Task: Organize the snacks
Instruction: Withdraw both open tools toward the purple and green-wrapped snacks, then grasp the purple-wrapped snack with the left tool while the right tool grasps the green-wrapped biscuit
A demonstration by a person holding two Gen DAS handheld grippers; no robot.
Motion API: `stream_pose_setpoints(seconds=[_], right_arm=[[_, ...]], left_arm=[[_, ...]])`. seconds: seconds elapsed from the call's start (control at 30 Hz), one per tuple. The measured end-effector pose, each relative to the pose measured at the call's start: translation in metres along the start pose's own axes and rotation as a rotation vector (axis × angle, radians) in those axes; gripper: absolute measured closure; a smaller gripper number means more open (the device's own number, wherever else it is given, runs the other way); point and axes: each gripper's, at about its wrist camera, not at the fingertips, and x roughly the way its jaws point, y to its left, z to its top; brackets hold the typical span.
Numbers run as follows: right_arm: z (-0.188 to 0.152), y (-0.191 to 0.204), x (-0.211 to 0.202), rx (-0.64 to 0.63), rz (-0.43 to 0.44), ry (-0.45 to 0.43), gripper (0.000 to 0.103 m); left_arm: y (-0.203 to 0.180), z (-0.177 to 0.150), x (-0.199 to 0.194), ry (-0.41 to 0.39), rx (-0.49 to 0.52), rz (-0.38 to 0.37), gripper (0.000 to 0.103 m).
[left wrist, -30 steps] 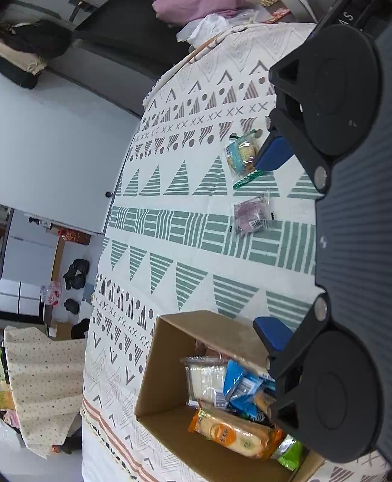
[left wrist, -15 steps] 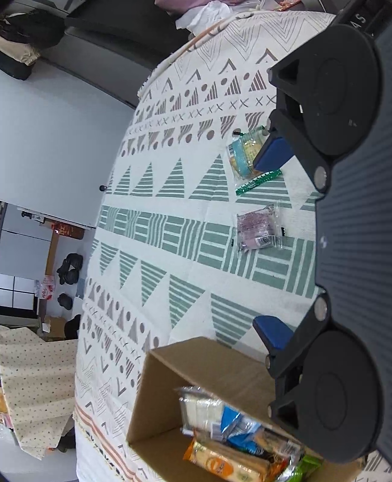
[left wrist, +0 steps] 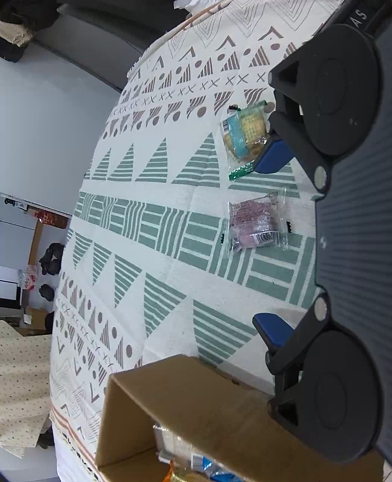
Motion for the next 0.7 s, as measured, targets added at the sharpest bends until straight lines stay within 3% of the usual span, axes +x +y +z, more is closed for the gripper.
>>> stream_pose_setpoints(seconds=[0.33, 0.53, 0.7], right_arm=[[-0.001, 0.001, 0.019, -0.043, 0.018, 0.025, 0.001], [-0.002, 0.002, 0.024, -0.077, 0.011, 0.016, 0.004], [0.001, 0.005, 0.032, -0.102, 0.016, 0.02, 0.006]], left_arm=[[-0.008, 0.004, 0.02, 0.022, -0.005, -0.009, 0.023], [-0.009, 0.004, 0.026, 0.038, 0.021, 0.026, 0.057], [-0.004, 0.004, 0.02, 0.044, 0.018, 0.017, 0.06]])
